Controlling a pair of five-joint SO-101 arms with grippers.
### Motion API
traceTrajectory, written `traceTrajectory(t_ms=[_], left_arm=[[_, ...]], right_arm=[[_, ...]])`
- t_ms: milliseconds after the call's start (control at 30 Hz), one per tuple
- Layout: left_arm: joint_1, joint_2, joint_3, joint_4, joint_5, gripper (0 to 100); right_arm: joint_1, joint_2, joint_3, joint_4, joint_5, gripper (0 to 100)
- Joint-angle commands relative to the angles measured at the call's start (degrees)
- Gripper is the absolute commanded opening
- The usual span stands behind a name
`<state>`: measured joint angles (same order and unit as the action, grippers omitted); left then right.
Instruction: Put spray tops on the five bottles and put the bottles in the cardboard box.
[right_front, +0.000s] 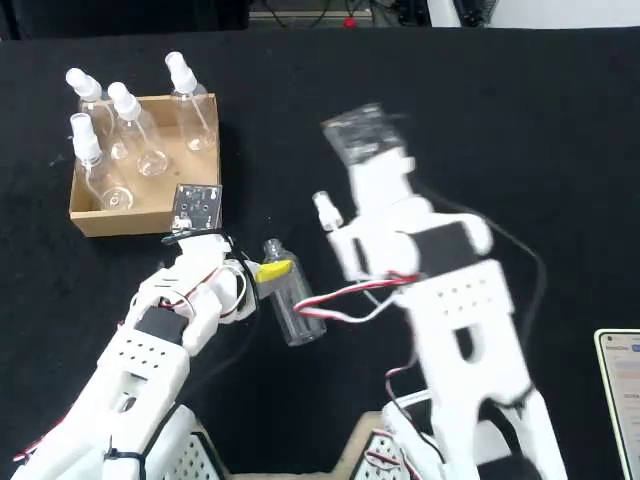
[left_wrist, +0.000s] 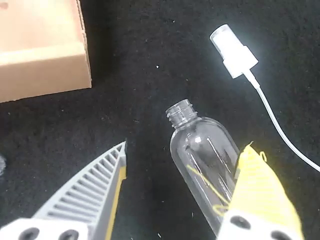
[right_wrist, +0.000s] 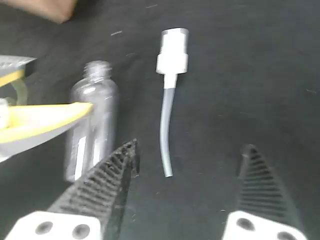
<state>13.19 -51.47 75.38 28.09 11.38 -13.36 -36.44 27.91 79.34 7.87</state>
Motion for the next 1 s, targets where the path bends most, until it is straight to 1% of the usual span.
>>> traceTrajectory(t_ms=[0, 67, 133, 233, 367, 433, 533, 667, 733, 833, 967], left_arm=[[0.0, -1.3, -2.4, 0.1, 0.0, 34], [0.0, -1.3, -2.9, 0.3, 0.0, 34], [0.2, -1.2, -3.7, 0.5, 0.0, 34], [2.9, -1.2, -3.7, 0.5, 0.1, 34], [8.5, -0.9, -3.5, 0.2, 0.1, 34], [9.7, -0.6, -3.6, 0.1, 0.1, 34], [9.7, -0.6, -2.9, -1.9, 0.4, 34], [10.2, -0.6, 1.0, -8.1, 0.7, 34], [10.2, -0.5, 2.6, -10.5, 3.7, 34], [9.1, -0.5, 2.9, -10.7, 6.5, 34], [7.5, -0.4, 2.2, -9.0, 6.6, 34]], right_arm=[[6.6, -2.5, 6.8, -10.5, 1.1, 20.3], [7.2, -2.7, 14.6, -19.9, 1.1, 17.8], [7.2, -2.7, 22.1, -28.6, -1.1, 17.0], [7.4, -2.9, 29.7, -37.2, -3.5, 16.9], [6.9, -2.7, 32.6, -39.0, -3.9, 16.8], [7.3, -2.9, 32.6, -39.0, -3.6, 16.8], [8.1, -2.9, 32.6, -39.1, -3.5, 16.9], [7.9, -2.6, 32.8, -39.9, -3.5, 16.9], [8.1, -2.5, 32.9, -40.4, -3.5, 16.9], [8.2, -2.5, 32.9, -40.4, -3.5, 16.9], [8.2, -2.5, 33.0, -40.2, -3.5, 16.9]])
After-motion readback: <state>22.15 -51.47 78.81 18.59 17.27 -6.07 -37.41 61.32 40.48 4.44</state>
